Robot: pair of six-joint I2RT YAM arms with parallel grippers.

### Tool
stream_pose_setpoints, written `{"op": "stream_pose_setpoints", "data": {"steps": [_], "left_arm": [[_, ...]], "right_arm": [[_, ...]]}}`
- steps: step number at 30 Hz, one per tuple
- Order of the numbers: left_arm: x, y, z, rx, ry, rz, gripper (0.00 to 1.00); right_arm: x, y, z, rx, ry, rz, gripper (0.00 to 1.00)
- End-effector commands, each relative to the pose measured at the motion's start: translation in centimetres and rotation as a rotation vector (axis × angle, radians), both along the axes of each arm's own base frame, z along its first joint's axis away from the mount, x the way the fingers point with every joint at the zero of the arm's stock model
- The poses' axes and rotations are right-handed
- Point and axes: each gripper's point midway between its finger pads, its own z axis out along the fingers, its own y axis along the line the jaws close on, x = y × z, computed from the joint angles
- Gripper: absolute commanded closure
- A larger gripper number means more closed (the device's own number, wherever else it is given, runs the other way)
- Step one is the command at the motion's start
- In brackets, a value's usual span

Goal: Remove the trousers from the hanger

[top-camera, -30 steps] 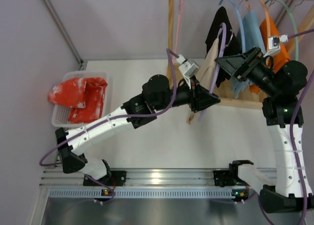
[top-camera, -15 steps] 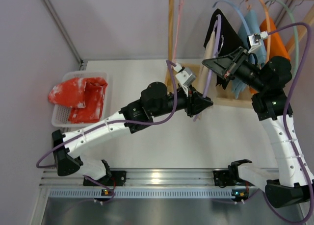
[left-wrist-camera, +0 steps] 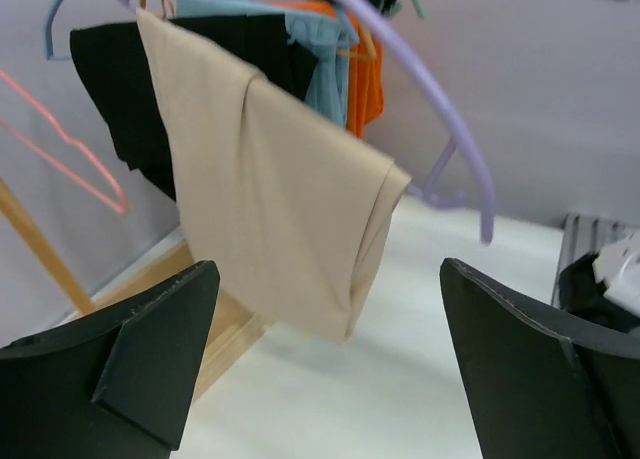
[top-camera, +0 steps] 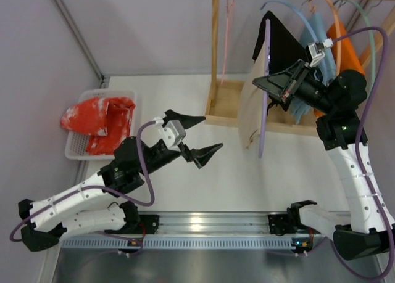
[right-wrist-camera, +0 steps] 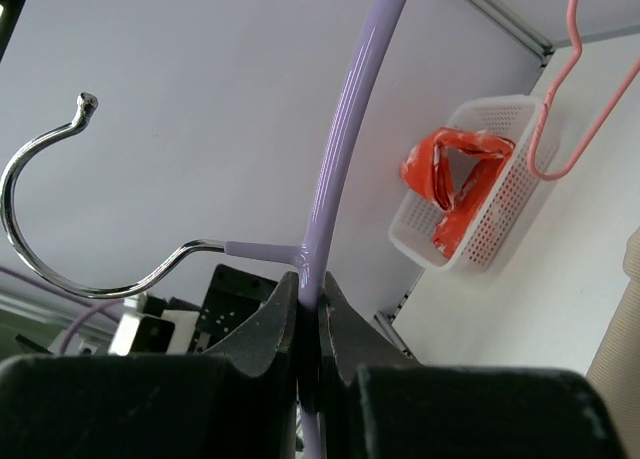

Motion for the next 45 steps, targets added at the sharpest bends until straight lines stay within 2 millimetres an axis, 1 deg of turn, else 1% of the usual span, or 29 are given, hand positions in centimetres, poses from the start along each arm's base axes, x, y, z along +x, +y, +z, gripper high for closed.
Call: {"op": "stream_pose_setpoints", "data": {"steps": [1, 2, 3, 4, 5, 6, 7, 8, 9, 10, 11, 12, 16, 17, 18, 19, 20, 22, 23, 25, 26, 28, 31, 32, 35, 37, 40, 44, 45], "left_arm": [[0.5, 0.2, -4.2, 0.135, -0.116, 0.032, 0.02], [0.6, 0.1, -5.6, 0.165, -0.126, 0.030, 0.02], [0.5, 0.0, -6.1, 0.176, -0.131, 0.026, 0.02], [0.5, -0.2, -6.2, 0.167, -0.151, 0.026, 0.02], [0.7, -0.5, -7.6, 0.200, -0.169, 0.032, 0.01], [0.3, -0.9, -7.8, 0.199, -0.188, 0.024, 0.02], [0.3, -1.3, -7.5, 0.177, -0.215, 0.030, 0.02], [0.3, -1.8, -7.9, 0.188, -0.242, 0.040, 0.02], [-0.4, -2.4, -8.9, 0.198, -0.248, 0.029, 0.02], [-0.6, -2.8, -8.3, 0.166, -0.265, 0.034, 0.02], [-0.6, -3.7, -9.5, 0.187, -0.264, 0.030, 0.02], [-1.2, -4.4, -9.8, 0.185, -0.266, 0.013, 0.02], [-1.2, -6.5, -10.4, 0.145, -0.270, -0.002, 0.02], [-1.0, -7.3, -11.1, 0.155, -0.263, -0.005, 0.02], [-0.8, -7.6, -10.5, 0.125, -0.272, 0.010, 0.02], [-0.5, -7.9, -10.6, 0.117, -0.273, 0.020, 0.02], [-0.1, -8.6, -11.3, 0.128, -0.283, 0.035, 0.02], [0.5, -8.9, -10.6, 0.085, -0.304, 0.072, 0.02], [0.9, -9.5, -11.6, 0.103, -0.307, 0.076, 0.02], [0.9, -9.9, -11.5, 0.078, -0.312, 0.075, 0.02], [0.8, -10.4, -12.0, 0.082, -0.311, 0.058, 0.02], [0.9, -10.9, -12.5, 0.079, -0.309, 0.059, 0.02], [2.7, -10.9, -11.7, 0.070, -0.281, 0.156, 0.02], [3.4, -11.3, -11.3, 0.075, -0.251, 0.178, 0.02], [4.3, -11.7, -11.2, 0.085, -0.252, 0.195, 0.02], [4.5, -11.9, -11.5, 0.091, -0.262, 0.199, 0.02], [5.1, -12.4, -12.5, 0.116, -0.261, 0.208, 0.02], [5.3, -12.2, -13.8, 0.152, -0.268, 0.210, 0.02], [5.6, -12.0, -13.8, 0.150, -0.274, 0.219, 0.02]], "right_arm": [[-3.2, -0.7, 5.2, 0.051, -0.177, -0.017, 1.00], [-2.8, -0.9, 4.9, 0.053, -0.136, -0.043, 1.00], [-2.6, -1.1, 5.0, 0.056, -0.125, -0.061, 1.00], [-2.8, -1.3, 5.4, 0.067, -0.117, -0.075, 1.00], [-2.5, -1.5, 5.3, 0.073, -0.092, -0.098, 1.00], [-2.3, -1.7, 5.3, 0.078, -0.081, -0.109, 1.00], [-2.1, -1.7, 5.4, 0.084, -0.062, -0.114, 1.00], [-1.9, -1.9, 5.4, 0.088, -0.050, -0.127, 1.00], [-1.7, -2.0, 5.3, 0.091, -0.035, -0.138, 1.00], [-1.7, -2.2, 5.5, 0.100, -0.031, -0.146, 1.00], [-1.6, -2.2, 5.5, 0.102, -0.023, -0.148, 1.00], [-1.7, -2.2, 5.6, 0.107, -0.019, -0.148, 1.00], [-1.8, -2.4, 6.2, 0.122, -0.009, -0.161, 1.00], [-1.7, -2.4, 6.2, 0.124, -0.006, -0.165, 1.00], [-1.8, -2.5, 6.6, 0.129, -0.009, -0.168, 1.00], [-1.8, -2.5, 6.8, 0.136, -0.005, -0.166, 1.00], [-1.9, -2.6, 7.1, 0.143, -0.008, -0.167, 1.00], [-2.1, -2.6, 7.7, 0.152, -0.020, -0.163, 1.00], [-2.3, -2.6, 8.0, 0.155, -0.024, -0.162, 1.00], [-2.6, -2.7, 8.4, 0.157, -0.034, -0.165, 1.00], [-2.7, -2.7, 8.4, 0.157, -0.033, -0.163, 1.00], [-3.0, -2.8, 8.7, 0.159, -0.036, -0.164, 1.00], [-3.3, -2.8, 8.9, 0.165, -0.036, -0.159, 1.00], [-3.2, -2.8, 8.8, 0.165, -0.034, -0.159, 1.00], [-3.5, -2.8, 9.0, 0.176, -0.034, -0.150, 1.00], [-3.7, -2.8, 9.3, 0.185, -0.039, -0.146, 1.00], [-3.9, -2.8, 9.5, 0.186, -0.045, -0.142, 1.00], [-4.5, -2.8, 9.8, 0.180, -0.061, -0.136, 1.00], [-4.6, -2.8, 9.9, 0.182, -0.065, -0.136, 1.00]]}}
